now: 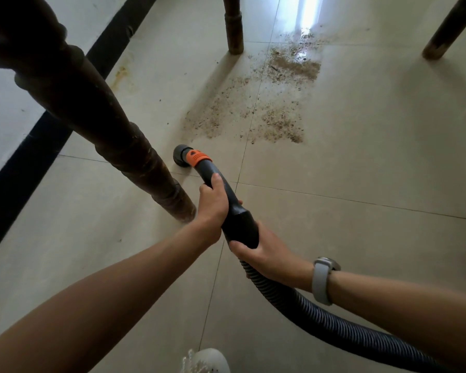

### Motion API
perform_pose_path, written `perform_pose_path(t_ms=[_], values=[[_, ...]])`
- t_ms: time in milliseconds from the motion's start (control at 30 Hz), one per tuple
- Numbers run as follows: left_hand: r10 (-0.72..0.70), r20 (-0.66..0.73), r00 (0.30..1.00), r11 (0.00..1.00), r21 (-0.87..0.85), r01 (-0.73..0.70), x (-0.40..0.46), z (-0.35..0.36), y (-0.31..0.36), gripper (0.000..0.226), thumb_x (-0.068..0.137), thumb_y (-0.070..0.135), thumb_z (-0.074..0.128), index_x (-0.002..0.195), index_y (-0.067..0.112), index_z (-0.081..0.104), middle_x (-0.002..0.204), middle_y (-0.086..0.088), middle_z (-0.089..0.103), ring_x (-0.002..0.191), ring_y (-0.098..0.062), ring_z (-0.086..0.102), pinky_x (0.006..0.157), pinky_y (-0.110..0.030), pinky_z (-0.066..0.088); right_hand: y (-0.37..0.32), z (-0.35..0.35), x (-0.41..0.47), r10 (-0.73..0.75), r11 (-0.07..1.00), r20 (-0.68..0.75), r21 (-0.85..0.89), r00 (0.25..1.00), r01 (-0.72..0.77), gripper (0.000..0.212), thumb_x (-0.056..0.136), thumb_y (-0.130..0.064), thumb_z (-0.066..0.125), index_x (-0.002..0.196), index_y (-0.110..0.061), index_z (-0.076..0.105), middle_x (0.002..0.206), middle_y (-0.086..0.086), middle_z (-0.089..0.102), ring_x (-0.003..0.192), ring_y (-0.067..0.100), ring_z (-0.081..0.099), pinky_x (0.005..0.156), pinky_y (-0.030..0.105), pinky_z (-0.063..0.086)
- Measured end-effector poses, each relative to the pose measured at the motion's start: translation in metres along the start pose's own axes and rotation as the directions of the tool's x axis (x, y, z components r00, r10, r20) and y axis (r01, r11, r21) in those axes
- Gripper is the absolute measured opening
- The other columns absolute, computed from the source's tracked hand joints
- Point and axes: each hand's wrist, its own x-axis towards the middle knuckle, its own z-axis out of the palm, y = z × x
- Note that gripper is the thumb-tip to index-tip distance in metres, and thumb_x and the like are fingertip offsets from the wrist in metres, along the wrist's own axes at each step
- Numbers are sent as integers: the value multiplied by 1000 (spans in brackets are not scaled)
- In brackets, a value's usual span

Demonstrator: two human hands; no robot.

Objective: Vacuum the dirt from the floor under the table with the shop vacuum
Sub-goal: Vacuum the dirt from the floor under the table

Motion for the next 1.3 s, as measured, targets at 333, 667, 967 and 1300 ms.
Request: perform_pose_path(t_ms=[333, 667, 967, 1300], values=[[15, 4, 1000, 999, -52, -15, 17, -4, 29, 56, 102, 42, 29, 139, 0, 28, 116, -18, 56, 86, -30, 63, 79, -42, 50, -15, -3, 29, 8, 999, -12, 31, 1000, -7, 15, 87, -15, 62, 84, -23, 50, 69, 0, 56, 54, 9, 54, 52, 24, 49], [-15, -17, 1000, 999, 45, 16, -1, 4, 5, 55, 101, 40, 33, 140, 2, 26, 128, -18, 50, 114, -34, 54, 99, -48, 44, 8, -19, 14, 84, 991, 128, 97, 988, -97, 23, 86, -10, 63, 93, -25, 47, 79, 7, 56, 57, 15, 56, 51, 29, 53], [15, -80, 997, 999, -28, -18, 42, -14, 32, 56, 102, 40, 29, 139, -2, 34, 130, -23, 51, 117, -38, 53, 81, -40, 43, -17, -6, 51, -62, 992, 8, -113, 998, 62, 16, 84, -18, 64, 78, -24, 50, 64, -6, 54, 48, 1, 50, 49, 17, 42], [8, -28, 1000, 999, -45, -9, 18, -7, 3, 46, 102, 40, 29, 132, 6, 31, 102, -17, 59, 86, -28, 63, 82, -46, 53, 8, -3, 23, 34, 980, -18, -197, 999, -37, 31, 83, -29, 64, 106, -19, 47, 86, -2, 59, 74, 16, 58, 66, 28, 49]])
